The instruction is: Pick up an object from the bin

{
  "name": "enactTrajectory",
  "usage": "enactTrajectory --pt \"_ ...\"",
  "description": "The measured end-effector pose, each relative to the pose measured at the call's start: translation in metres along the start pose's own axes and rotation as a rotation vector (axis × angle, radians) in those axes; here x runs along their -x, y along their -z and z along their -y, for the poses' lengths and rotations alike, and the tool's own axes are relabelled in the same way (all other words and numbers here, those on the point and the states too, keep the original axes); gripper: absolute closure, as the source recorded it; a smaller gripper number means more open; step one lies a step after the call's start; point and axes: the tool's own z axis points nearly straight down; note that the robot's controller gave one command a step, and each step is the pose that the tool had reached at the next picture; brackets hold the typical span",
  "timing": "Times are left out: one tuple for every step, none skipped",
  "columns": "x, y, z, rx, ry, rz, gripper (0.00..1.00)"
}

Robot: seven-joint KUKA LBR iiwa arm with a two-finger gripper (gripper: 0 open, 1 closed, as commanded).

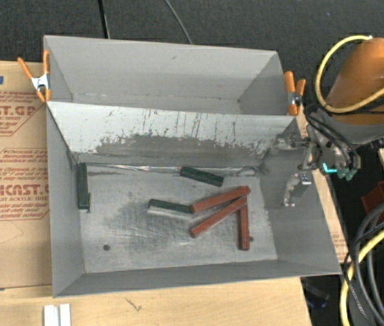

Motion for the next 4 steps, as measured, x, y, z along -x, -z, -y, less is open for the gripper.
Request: enactTrajectory --pt "0.002 0.004 -0.001 -0.001 0.001 0.007 0.00" --pt "0.010 -0.053 -0.044 -0.003 0.070 0.012 0.00" --pt "-0.007 -0.141 -0.062 -0.001 0.137 0.005 1.00" --pt "-0.007 -0.141 -0.062 -0.001 0.137 0.005 1.00"
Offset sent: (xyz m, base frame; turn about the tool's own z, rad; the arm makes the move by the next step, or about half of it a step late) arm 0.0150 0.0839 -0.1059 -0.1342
